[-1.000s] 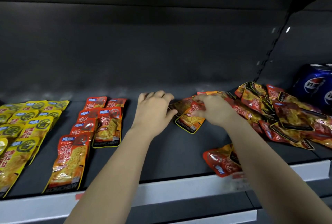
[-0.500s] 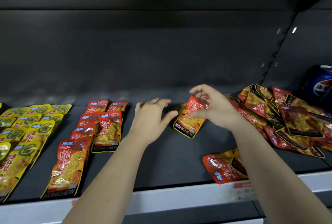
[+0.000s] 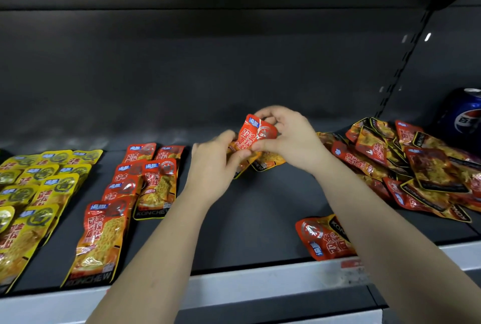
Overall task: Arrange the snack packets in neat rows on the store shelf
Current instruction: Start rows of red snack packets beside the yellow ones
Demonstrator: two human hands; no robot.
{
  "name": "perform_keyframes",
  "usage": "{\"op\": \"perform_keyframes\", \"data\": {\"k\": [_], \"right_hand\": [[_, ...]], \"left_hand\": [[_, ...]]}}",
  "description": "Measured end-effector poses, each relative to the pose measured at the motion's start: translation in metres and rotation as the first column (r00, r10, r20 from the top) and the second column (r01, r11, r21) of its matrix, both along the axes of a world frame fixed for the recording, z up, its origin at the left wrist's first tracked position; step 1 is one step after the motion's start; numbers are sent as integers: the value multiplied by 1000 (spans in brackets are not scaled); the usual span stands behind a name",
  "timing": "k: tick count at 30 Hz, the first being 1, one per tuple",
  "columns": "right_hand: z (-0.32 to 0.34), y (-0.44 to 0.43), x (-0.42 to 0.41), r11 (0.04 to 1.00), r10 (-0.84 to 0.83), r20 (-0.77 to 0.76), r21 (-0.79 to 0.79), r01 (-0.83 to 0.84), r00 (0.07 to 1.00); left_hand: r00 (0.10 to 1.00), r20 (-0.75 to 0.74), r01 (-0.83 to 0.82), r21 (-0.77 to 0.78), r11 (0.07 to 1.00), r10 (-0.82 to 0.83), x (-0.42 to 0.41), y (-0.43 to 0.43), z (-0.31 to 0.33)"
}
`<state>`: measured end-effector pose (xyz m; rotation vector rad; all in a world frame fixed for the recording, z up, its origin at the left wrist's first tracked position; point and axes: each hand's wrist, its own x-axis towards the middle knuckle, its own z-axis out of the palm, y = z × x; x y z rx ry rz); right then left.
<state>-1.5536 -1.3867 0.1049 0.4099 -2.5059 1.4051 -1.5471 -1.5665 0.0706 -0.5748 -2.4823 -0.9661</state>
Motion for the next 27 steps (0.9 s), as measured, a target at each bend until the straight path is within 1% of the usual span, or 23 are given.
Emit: {"op": "perform_keyframes", "data": {"k": [3, 4, 6, 8, 10, 14, 17, 18, 19, 20, 23, 25, 27], "right_hand": [[-9, 7, -4, 989, -131, -23, 71, 132, 991], [-13, 11, -6, 976, -180, -24, 116, 182, 983], [-22, 21, -11, 922, -296, -45, 248, 298, 954], [-31, 31, -16, 856, -373, -18, 379, 351, 928], [-39, 35, -18, 811, -413, 40, 471, 347, 910], [-41, 28, -16, 666, -489, 3, 647, 371, 872], [-37, 20, -14, 562, -504, 54, 779, 279, 862], [-36, 19, -13, 547, -492, 73, 801, 244, 867], [-36, 19, -11, 556, -473, 91, 802, 217, 876], [-35, 20, -10, 591, -447, 115, 782, 196, 887], [-34, 24, -4, 726, -343, 179, 673, 140, 922], [-37, 25, -4, 766, -270, 173, 634, 103, 947], [-39, 25, -5, 780, -220, 161, 621, 75, 962]], "left_hand": [[991, -57, -129, -161, 979, 121, -2, -4, -1], [986, -71, -163, -208, 965, 151, -3, -5, -2], [978, -89, -204, -258, 944, 187, -5, -7, -3], [970, -105, -240, -275, 931, 220, -7, -8, -3], [961, -114, -276, -279, 920, 254, -7, -8, -3], [950, -109, -310, -261, 914, 291, -7, -8, -2], [954, -100, -300, -271, 915, 283, -7, -7, -2], [955, -97, -295, -276, 915, 279, -7, -7, -2], [956, -94, -293, -281, 914, 278, -6, -7, -2], [956, -92, -293, -284, 913, 278, -6, -7, -2], [953, -90, -302, -287, 909, 288, -7, -8, -3], [952, -83, -306, -284, 909, 294, -7, -9, -3], [952, -75, -307, -283, 909, 298, -7, -9, -3]]}}
